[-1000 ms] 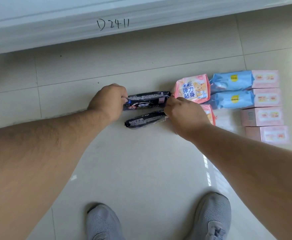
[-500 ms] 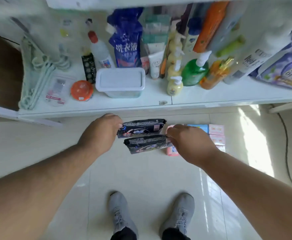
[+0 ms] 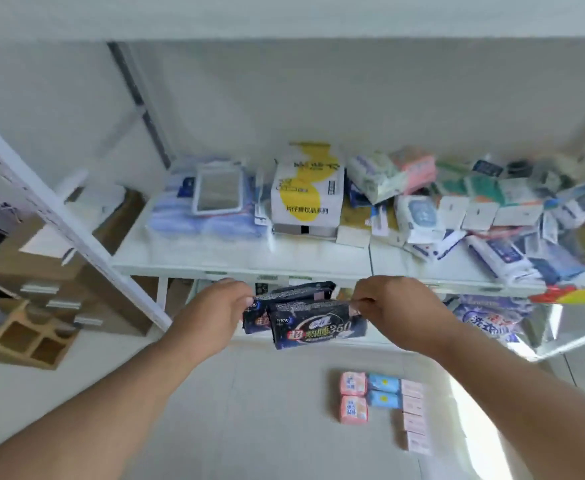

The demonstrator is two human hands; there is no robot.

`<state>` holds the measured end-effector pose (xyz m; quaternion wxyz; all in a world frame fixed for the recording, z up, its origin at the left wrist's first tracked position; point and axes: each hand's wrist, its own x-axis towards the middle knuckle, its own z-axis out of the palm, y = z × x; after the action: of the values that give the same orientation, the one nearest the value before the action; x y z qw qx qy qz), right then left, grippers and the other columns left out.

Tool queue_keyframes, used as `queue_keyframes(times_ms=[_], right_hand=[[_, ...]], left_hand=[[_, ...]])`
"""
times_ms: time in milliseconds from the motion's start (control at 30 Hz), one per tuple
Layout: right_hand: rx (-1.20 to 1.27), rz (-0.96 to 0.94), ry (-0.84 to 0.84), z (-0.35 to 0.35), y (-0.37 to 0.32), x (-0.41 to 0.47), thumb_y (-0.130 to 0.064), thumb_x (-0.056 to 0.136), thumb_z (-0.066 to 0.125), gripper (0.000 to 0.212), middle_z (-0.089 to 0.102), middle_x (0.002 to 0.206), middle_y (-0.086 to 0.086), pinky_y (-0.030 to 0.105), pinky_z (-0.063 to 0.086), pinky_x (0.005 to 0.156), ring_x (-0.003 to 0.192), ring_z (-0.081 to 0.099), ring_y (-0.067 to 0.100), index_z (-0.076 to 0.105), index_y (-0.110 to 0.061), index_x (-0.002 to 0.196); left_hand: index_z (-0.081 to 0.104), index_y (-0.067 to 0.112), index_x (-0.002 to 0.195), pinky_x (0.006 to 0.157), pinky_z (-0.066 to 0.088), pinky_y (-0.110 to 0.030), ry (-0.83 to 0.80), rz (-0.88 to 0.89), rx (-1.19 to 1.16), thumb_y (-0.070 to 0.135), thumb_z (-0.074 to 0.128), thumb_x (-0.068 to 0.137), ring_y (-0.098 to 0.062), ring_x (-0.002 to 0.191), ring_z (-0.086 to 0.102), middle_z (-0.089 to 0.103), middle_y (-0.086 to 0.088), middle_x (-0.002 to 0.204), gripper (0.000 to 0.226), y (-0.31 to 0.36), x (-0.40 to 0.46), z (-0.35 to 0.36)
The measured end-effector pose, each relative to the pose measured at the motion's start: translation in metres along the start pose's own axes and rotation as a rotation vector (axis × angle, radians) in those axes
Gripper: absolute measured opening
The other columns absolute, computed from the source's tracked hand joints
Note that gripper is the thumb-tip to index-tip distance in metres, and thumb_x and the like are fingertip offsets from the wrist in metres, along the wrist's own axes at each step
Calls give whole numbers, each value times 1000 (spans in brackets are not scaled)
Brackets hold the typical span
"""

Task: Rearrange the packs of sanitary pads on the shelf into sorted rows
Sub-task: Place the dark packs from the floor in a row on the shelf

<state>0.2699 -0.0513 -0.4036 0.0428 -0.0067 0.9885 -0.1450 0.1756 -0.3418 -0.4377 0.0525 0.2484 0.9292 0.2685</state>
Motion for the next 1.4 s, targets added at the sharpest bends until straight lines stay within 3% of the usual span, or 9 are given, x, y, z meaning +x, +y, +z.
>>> queue_keyframes(times_ms=[167, 367, 533, 667, 867, 1033, 1133, 1267, 1400], right_hand=[[-36, -62, 128, -81, -72, -32, -29, 94, 57, 10, 67, 90, -11, 32, 51, 71, 80, 61, 12, 67, -27, 93], [-91, -119, 276, -164, -152, -62, -33, 96, 56, 12, 65, 84, -17, 29, 50, 71, 75, 58, 6, 66, -28, 92], [-51, -122, 351, -220, -205, -72, -38, 95, 57, 10, 65, 86, -17, 33, 53, 73, 79, 62, 7, 64, -33, 90], [13, -115, 407, -252, -228, -66, -40, 93, 60, 11, 68, 79, -16, 37, 57, 70, 71, 65, 9, 64, -36, 84], [-4, -99, 495, -288, -240, -34, -39, 94, 60, 15, 66, 71, -13, 37, 57, 70, 68, 63, 11, 65, -31, 83], [-7, -86, 540, -308, -224, 16, -40, 94, 60, 15, 65, 71, -12, 38, 56, 68, 69, 62, 11, 64, -31, 82], [6, -67, 552, -321, -210, 49, -39, 94, 59, 16, 66, 72, -11, 37, 56, 67, 68, 61, 13, 63, -31, 82], [24, -75, 562, -339, -194, 96, -38, 94, 59, 17, 67, 72, -9, 35, 53, 64, 63, 59, 14, 63, -30, 80], [24, -86, 551, -352, -189, 139, -35, 95, 58, 16, 67, 75, -8, 31, 49, 59, 55, 51, 9, 63, -28, 81]], left_hand=[[64, 31, 86, 74, 49, -24, 72, 38, 12, 24, 54, 98, -2, 79, 58, 58, 12, 89, 17, 29, -41, -102], [63, 35, 86, 78, 48, -27, 199, 125, 80, 34, 55, 96, 2, 82, 56, 61, 17, 86, 13, 55, -85, -219], [67, 28, 86, 77, 48, -24, 305, 174, 60, 27, 58, 96, 0, 80, 58, 63, 13, 84, 14, 74, -99, -297], [68, 31, 82, 75, 49, -25, 344, 198, 56, 26, 61, 94, -1, 78, 60, 66, 15, 81, 15, 84, -90, -347], [67, 34, 77, 65, 42, -21, 397, 213, 58, 26, 64, 93, -1, 73, 59, 66, 15, 76, 18, 99, -46, -392], [69, 30, 80, 75, 51, -29, 400, 182, 111, 27, 66, 91, -11, 78, 64, 69, 10, 80, 12, 112, 13, -413], [67, 31, 76, 70, 49, -29, 399, 177, 151, 26, 67, 90, -15, 76, 64, 69, 7, 80, 15, 120, 50, -423], [67, 29, 80, 53, 36, -17, 418, 177, 183, 25, 67, 91, 0, 59, 53, 61, 15, 75, 11, 127, 97, -434], [71, 24, 84, 59, 43, -19, 401, 171, 203, 23, 68, 90, -5, 69, 58, 60, 18, 78, 7, 125, 139, -445]])
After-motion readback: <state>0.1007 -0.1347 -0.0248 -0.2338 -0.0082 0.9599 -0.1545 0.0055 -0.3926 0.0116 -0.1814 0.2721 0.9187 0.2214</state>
